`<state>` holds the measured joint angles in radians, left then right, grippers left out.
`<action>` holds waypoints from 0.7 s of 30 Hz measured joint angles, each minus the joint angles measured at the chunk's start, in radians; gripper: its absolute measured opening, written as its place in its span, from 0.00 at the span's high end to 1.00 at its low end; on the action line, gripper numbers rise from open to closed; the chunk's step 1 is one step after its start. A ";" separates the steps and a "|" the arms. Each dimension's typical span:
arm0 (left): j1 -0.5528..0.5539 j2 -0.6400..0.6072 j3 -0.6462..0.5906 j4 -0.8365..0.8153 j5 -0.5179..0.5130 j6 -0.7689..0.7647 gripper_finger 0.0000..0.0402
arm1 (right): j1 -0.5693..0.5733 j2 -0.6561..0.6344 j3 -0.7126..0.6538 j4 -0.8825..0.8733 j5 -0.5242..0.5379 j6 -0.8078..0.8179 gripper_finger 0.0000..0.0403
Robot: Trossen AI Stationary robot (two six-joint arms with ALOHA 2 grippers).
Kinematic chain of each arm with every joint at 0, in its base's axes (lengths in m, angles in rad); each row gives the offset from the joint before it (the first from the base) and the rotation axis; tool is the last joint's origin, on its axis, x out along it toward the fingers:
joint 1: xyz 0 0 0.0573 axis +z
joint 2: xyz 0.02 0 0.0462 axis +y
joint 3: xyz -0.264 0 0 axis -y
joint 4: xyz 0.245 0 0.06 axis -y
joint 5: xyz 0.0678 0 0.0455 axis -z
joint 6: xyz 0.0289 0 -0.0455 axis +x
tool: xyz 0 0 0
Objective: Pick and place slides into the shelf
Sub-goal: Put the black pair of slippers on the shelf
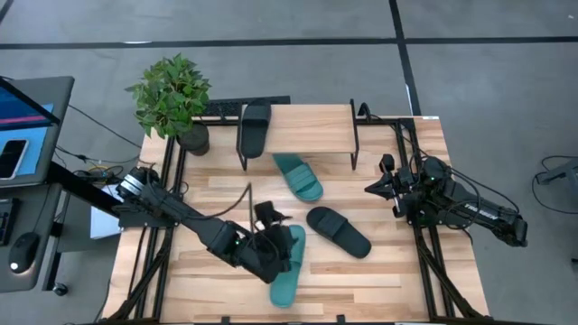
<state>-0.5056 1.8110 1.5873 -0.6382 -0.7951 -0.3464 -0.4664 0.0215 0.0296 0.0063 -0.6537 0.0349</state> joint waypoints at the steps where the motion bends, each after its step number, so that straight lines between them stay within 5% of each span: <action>1: 0.009 -0.014 0.000 0.012 0.041 0.038 0.32 | 0.000 0.000 0.000 0.000 0.000 0.000 1.00; 3: 0.033 -0.046 0.000 0.007 0.079 0.068 0.32 | 0.000 0.000 0.000 0.000 0.000 0.000 1.00; 11: 0.076 -0.243 -0.141 -0.023 -0.082 0.064 0.32 | 0.000 0.000 0.000 0.000 0.000 0.000 1.00; 15: 0.058 -0.398 -0.337 0.182 -0.048 0.205 0.32 | 0.000 -0.001 0.000 0.000 0.000 0.000 1.00; 21: 0.058 -0.627 -0.696 0.542 0.151 0.309 0.32 | 0.000 -0.002 0.000 0.000 0.000 0.000 1.00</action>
<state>-0.4476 1.1842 0.8917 -0.0959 -0.6444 -0.0375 -0.4664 0.0193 0.0296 0.0067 -0.6537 0.0349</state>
